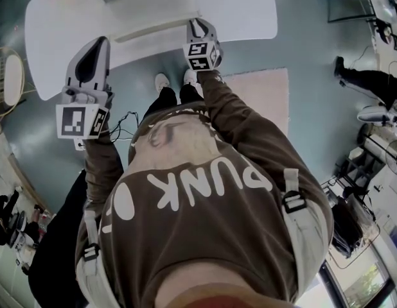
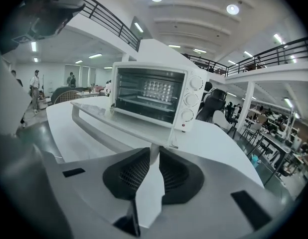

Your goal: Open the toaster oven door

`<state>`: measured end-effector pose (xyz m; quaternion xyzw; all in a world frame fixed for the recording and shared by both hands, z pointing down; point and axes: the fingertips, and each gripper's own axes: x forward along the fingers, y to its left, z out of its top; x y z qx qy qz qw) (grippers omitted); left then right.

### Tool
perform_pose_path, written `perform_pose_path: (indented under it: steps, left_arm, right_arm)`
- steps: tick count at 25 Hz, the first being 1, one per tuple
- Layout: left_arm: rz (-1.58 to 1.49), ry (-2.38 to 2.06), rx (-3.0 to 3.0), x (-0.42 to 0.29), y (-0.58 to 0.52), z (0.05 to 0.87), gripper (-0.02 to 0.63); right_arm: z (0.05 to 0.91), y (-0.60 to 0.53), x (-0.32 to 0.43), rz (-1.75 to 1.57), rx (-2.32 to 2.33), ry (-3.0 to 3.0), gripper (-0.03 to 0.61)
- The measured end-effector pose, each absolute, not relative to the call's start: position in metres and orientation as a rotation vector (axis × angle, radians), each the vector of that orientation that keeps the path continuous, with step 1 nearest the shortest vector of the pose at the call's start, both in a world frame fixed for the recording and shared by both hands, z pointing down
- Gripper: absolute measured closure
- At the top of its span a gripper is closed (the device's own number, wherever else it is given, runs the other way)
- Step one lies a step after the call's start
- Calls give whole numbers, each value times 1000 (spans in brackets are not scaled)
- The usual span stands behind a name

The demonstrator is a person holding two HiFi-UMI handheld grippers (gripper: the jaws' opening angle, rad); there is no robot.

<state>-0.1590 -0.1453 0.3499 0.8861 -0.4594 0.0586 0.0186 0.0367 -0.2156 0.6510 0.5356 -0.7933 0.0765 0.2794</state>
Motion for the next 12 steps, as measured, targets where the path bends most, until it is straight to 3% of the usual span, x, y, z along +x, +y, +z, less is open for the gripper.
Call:
perform_pose_path:
  steps: [12]
  left_arm:
    - [203, -1438, 2749, -163, -137, 349, 611]
  right_arm:
    - [708, -208, 43, 321, 1391, -2050, 544]
